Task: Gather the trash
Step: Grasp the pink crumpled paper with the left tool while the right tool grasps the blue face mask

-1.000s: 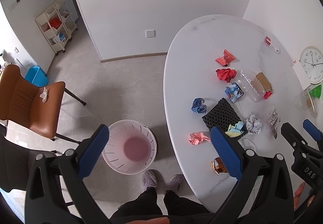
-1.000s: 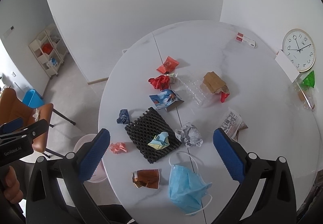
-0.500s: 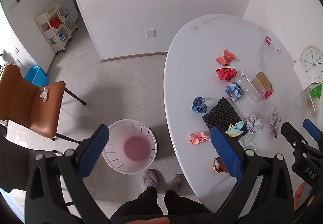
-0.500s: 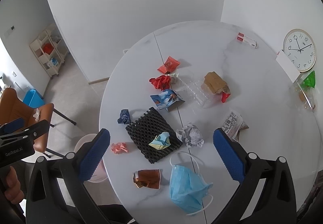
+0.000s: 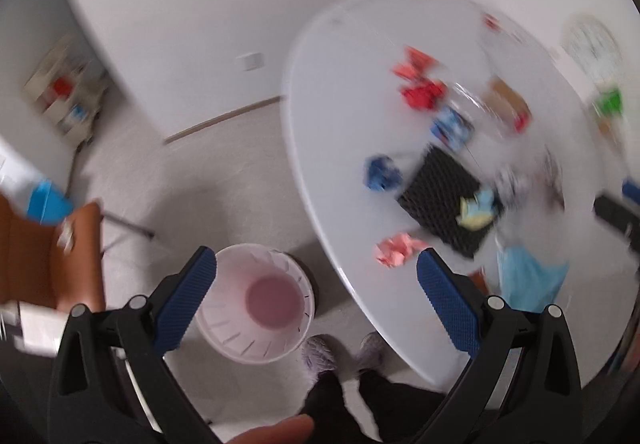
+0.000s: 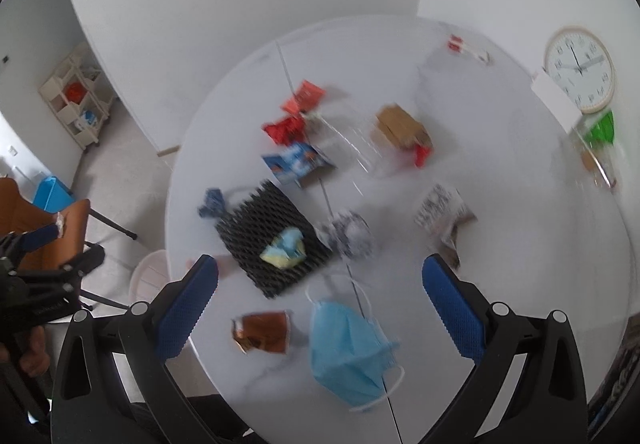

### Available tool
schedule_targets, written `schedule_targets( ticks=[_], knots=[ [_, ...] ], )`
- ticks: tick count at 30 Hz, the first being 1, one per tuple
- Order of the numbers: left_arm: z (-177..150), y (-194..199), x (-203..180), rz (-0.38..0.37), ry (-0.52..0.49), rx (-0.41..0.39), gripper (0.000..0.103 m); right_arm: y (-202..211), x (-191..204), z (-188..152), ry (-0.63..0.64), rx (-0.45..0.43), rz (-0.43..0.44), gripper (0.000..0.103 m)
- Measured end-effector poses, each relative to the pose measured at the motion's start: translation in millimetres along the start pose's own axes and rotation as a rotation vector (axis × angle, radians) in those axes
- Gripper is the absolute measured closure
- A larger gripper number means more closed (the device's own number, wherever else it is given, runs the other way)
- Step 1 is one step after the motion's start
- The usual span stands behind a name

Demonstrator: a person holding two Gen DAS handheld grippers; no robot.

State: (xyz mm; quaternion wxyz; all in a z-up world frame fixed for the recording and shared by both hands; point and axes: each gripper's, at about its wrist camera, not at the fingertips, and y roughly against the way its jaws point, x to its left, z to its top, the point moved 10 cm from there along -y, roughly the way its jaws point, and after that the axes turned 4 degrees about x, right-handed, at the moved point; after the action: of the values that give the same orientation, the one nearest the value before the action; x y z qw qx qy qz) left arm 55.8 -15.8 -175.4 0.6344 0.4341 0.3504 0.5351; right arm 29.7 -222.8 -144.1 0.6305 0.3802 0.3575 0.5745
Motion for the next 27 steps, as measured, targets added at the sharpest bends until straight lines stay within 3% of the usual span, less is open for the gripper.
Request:
schedule_targets(
  ticks=[9,14,21,27],
  knots=[
    [-7,-74,-71,-0.079,-0.357,0.050,0.007,-10,-52,-58,-0.141,0.103,-0.081,0.002],
    [-12,-106,-91,-0.076,-0.474,0.101,0.030,-7,-72,-84,-0.239,0.134,-0.116,0.002],
    [-15,-128,-97,-0.103,-0.506,0.140,0.074,-12,-80,-107,-0.311,0.160,-0.122,0.002],
    [-8,-129,-90,-0.150,-0.419,0.142,0.074,-40,-61,-115,-0.271,0.186,-0.033,0.002]
  ],
)
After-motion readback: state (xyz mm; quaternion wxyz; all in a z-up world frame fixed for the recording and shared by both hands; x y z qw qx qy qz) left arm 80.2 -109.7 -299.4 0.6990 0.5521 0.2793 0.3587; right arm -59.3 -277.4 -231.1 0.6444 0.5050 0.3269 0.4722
